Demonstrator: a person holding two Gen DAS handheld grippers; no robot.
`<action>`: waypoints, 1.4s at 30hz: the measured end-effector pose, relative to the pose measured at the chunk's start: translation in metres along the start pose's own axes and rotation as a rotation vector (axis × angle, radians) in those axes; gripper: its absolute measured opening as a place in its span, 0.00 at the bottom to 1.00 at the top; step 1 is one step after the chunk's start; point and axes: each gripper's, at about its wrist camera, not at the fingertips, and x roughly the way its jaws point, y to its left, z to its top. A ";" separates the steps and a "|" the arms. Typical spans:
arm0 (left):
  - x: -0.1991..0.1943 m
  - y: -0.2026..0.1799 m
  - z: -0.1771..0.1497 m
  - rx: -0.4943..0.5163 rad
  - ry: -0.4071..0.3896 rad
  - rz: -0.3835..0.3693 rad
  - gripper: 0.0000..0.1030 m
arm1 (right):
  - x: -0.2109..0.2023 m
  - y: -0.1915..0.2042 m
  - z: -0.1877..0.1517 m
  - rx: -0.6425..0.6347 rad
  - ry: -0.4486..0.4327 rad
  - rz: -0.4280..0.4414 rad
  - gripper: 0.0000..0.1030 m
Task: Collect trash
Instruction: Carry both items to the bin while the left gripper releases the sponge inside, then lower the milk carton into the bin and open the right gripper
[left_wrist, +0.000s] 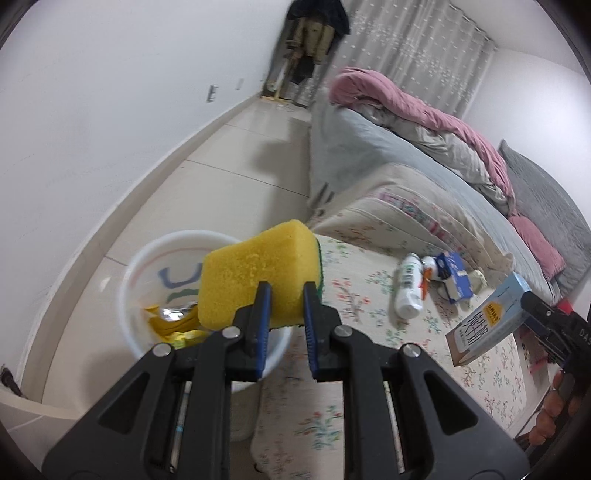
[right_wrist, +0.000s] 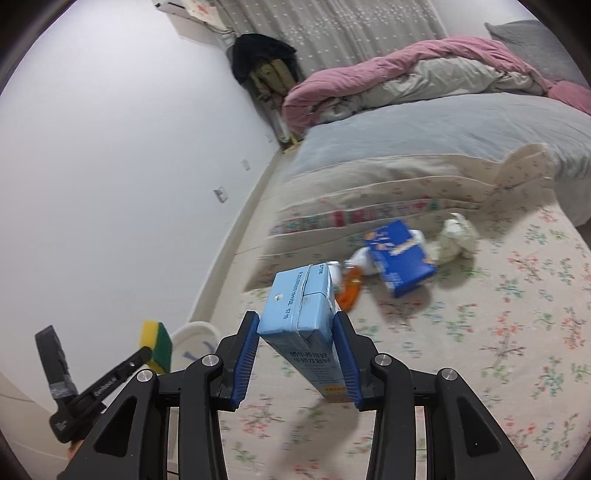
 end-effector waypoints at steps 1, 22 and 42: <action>-0.001 0.006 0.000 -0.009 0.001 0.004 0.18 | 0.003 0.005 0.000 -0.002 0.006 0.016 0.40; 0.014 0.082 -0.008 -0.163 0.055 0.086 0.75 | 0.100 0.105 -0.018 -0.042 0.141 0.300 0.40; -0.007 0.110 -0.011 -0.157 0.113 0.344 0.95 | 0.186 0.142 -0.042 -0.117 0.256 0.329 0.41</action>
